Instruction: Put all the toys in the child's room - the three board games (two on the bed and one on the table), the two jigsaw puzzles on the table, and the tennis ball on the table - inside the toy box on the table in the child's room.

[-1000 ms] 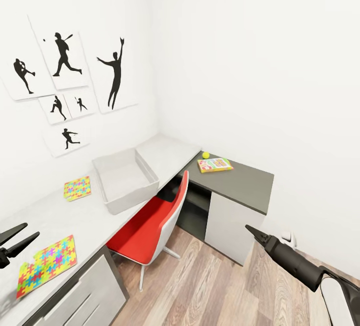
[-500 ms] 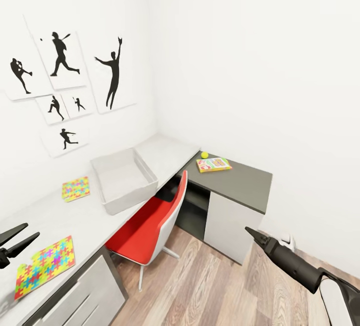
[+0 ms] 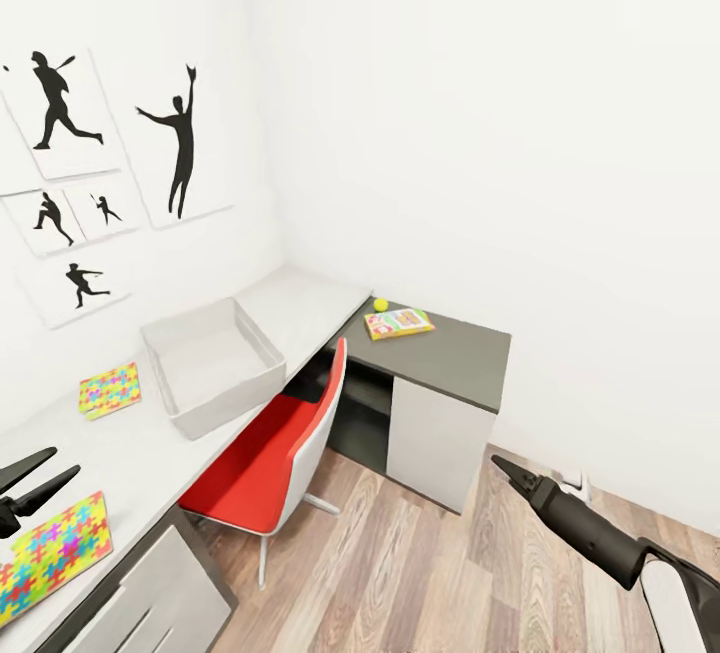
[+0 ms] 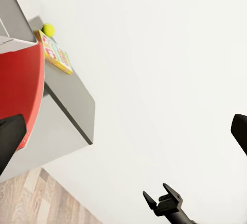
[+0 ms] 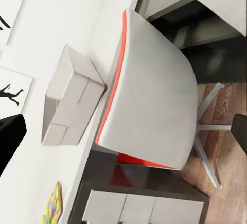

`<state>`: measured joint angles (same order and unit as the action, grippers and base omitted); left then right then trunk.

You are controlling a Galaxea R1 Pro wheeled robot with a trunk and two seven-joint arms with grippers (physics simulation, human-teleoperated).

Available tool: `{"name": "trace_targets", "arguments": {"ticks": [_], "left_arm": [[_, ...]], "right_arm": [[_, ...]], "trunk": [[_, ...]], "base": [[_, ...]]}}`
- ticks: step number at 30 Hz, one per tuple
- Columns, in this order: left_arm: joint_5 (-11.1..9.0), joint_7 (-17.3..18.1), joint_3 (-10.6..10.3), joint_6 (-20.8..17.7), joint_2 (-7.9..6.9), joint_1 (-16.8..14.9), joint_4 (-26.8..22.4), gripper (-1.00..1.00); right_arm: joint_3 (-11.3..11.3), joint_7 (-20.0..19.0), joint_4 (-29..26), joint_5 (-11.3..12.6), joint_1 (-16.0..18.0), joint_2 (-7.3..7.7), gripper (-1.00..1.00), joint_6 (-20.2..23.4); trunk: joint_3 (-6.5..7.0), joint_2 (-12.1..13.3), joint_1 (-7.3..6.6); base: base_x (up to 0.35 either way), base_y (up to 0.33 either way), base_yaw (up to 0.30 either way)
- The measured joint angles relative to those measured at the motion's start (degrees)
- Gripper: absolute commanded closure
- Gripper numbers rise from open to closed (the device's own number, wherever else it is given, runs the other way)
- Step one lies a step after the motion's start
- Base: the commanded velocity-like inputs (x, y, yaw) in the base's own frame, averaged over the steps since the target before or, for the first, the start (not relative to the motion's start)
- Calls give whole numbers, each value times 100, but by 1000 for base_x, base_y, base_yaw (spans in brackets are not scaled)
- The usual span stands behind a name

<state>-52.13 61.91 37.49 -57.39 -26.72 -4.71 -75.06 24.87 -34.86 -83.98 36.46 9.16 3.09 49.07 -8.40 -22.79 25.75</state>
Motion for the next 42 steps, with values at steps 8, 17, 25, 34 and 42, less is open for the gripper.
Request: {"name": "trace_targets", "arguments": {"ticks": [8, 17, 25, 34, 42], "left_arm": [[-5, -4, -8, 0, 1, 0, 0, -100], [-5, -7, -22, 0, 9, 0, 0, -100], [-5, -7, -39, 0, 14, 0, 0, -100], [-5, -7, -44, 0, 19, 0, 0, -100], [-5, -8, -44, 0, 19, 0, -2, -100]], "right_arm": [[124, -11, 5, -6, 0, 0, -100, 14], [133, -7, 5, -23, 0, 0, -100, 8], [133, -3, 5, -25, 0, 0, -100, 6], [133, 17, 5, -25, 0, 0, -100, 6], [133, 28, 5, -25, 0, 0, -100, 6]], "trunk": [[-46, 0, 0], [-99, 0, 0], [-145, 0, 0], [-197, 0, 0], [-244, 0, 0]], "base": [[0, 0, -219], [0, 0, -219], [0, 0, -220], [0, 0, -220], [0, 0, -220]]}}
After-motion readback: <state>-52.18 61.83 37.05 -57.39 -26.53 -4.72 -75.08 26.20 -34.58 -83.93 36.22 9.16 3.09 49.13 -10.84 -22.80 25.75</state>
